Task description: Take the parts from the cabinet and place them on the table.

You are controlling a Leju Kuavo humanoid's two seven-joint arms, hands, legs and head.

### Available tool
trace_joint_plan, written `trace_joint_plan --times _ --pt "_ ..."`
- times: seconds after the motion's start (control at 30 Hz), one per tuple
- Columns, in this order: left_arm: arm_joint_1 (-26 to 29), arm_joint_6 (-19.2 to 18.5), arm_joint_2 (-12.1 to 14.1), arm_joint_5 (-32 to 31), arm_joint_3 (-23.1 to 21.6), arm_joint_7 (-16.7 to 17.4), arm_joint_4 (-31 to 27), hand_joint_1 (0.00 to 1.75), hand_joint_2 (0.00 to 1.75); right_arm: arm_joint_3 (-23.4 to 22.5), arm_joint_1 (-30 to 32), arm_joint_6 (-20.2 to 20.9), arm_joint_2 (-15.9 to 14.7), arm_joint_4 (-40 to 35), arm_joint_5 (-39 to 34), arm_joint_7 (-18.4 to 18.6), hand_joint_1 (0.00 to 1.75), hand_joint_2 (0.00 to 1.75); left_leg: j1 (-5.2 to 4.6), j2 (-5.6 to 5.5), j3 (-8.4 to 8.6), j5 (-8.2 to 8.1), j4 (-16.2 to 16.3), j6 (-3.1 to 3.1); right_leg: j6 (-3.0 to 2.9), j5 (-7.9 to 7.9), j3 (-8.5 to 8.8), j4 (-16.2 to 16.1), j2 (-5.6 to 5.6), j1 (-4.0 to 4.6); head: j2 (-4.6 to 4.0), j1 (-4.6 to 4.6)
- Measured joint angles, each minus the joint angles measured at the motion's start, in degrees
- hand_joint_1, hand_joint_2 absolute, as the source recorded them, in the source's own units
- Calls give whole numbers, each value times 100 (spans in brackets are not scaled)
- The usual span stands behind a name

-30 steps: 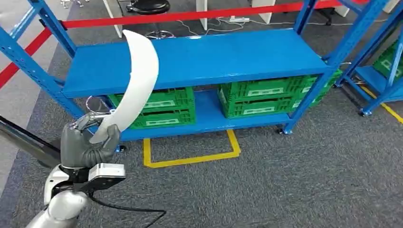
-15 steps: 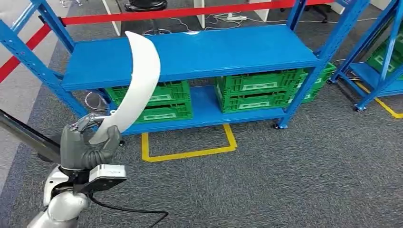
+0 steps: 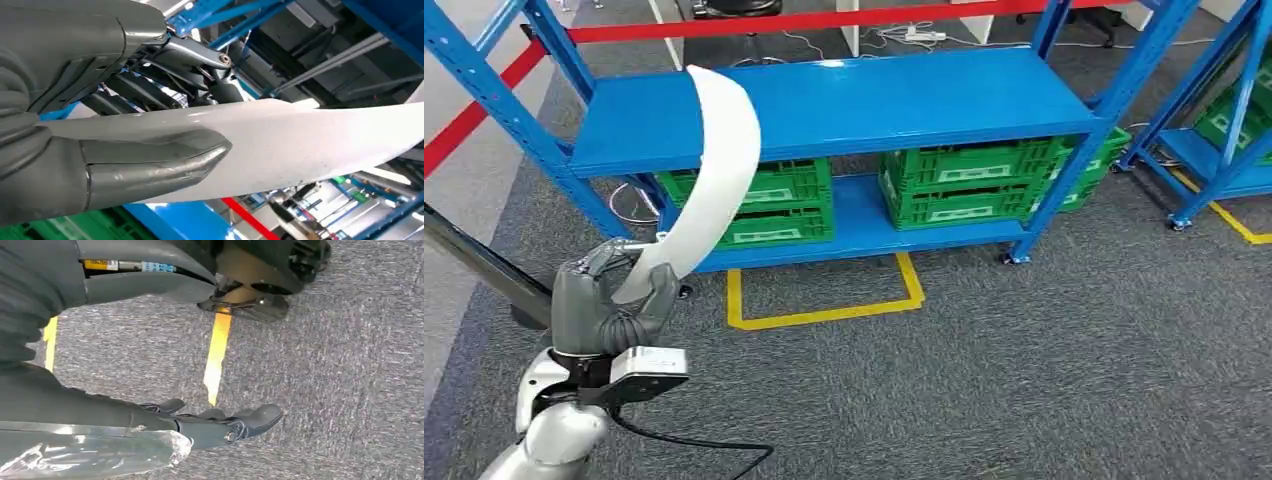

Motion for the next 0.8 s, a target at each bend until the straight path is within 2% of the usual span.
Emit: trace_joint_plan --times 0.07,0.1,0.13,0.17,0.2,0.23,0.27,0.3,0.33,0.37,0.4,0.43,0.47,0.53,0.6,0.63,0.67,0.73,0.77,0.8 --pt "3 0 2 0 -2 0 0 175 175 -4 18 0 0 0 0 0 0 175 14 -2 -35 48 12 -50 -49 22 -47 12 3 20 0 0" --pt "4 0 4 0 -2 0 0 175 175 -4 24 0 0 0 -2 0 0 175 15 -11 -62 15 41 -63 -110 60 -60 -20 -3 -10 0 9" --pt "0 2 4 0 -2 0 0 175 175 -4 20 0 0 0 0 0 0 175 28 -23 -113 -140 153 -102 -149 84 -82 -20 -11 -9 0 -9" --pt "0 2 4 0 -7 0 0 175 175 -4 13 0 0 0 0 0 0 175 35 -23 -224 -390 452 -138 -188 106 -108 -20 -12 -5 0 -35" --pt "2 2 4 0 -9 0 0 175 175 -4 11 0 0 0 0 0 0 175 46 -24 -412 -675 938 -166 -219 125 -143 -18 -15 5 0 -31" --pt "8 2 7 0 -9 0 0 175 175 -4 15 0 0 0 0 0 0 175 55 -23 -588 -881 1387 -180 -241 142 -174 -16 -20 14 0 -35" --pt "18 2 7 0 -11 0 0 175 175 -4 21 0 0 0 -2 0 0 175 62 -23 -708 -989 1717 -184 -253 159 -201 -14 -25 26 0 -33" --pt "24 2 9 0 -11 0 0 175 175 -7 27 0 0 0 -2 0 0 175 66 -23 -714 -955 1805 -177 -259 174 -222 -12 -28 38 0 -33" --pt "24 2 11 0 -11 0 0 175 175 -7 27 0 -2 0 -2 0 0 175 67 -23 -615 -802 1669 -160 -261 184 -241 -8 -27 46 0 -35" --pt "23 2 11 0 -11 0 0 175 175 -7 24 0 0 0 0 0 0 175 63 -24 -401 -564 1308 -129 -257 191 -249 -2 -24 56 0 -33" --pt "21 2 11 0 -11 0 0 175 175 -7 21 0 0 0 0 0 0 175 52 -24 -111 -313 804 -87 -257 195 -244 2 -20 64 0 -33" --pt "16 2 11 0 -11 0 0 175 175 -7 20 0 0 0 0 0 0 175 31 -29 155 -150 321 -27 -255 196 -247 2 -18 62 0 -31" --pt "9 2 11 0 -11 0 0 175 175 -7 11 0 7 0 -2 0 0 175 4 -28 275 -223 136 20 -227 214 -283 16 -22 86 0 -24" --pt "9 2 13 0 -13 0 -2 175 175 -7 11 2 7 0 0 0 0 175 -23 -29 248 -216 49 25 -162 258 -319 12 -25 60 0 -31" --pt "5 -33 13 15 -13 24 -2 175 175 -15 17 68 11 0 -72 -4 0 175 -2 -20 264 -214 -86 71 -103 274 -353 11 -30 70 0 -28" --pt "9 -57 7 17 -13 53 -2 175 175 -39 18 101 9 0 -116 -22 0 175 28 17 274 -168 -131 96 -82 170 -433 92 -17 65 0 -22" --pt "7 -66 4 17 -13 55 -2 175 175 -66 17 125 9 0 -138 -37 0 175 36 21 258 -161 -131 121 -54 -23 -539 336 -18 64 0 -6" --pt "22 -74 -4 22 -15 57 0 175 175 -85 31 140 7 0 -162 -46 0 175 29 47 237 -152 -127 137 -7 -454 -916 1225 -19 35 0 2" --pt "26 -76 -4 22 -17 57 0 175 175 -103 46 142 4 0 -166 -52 0 175 26 62 225 -150 -122 139 19 -598 -1107 1648 -19 31 0 7" --pt "28 -77 -7 20 -22 57 0 175 175 -114 60 142 4 0 -171 -52 0 175 26 78 220 -147 -118 139 40 -587 -1186 1836 -21 27 0 9"
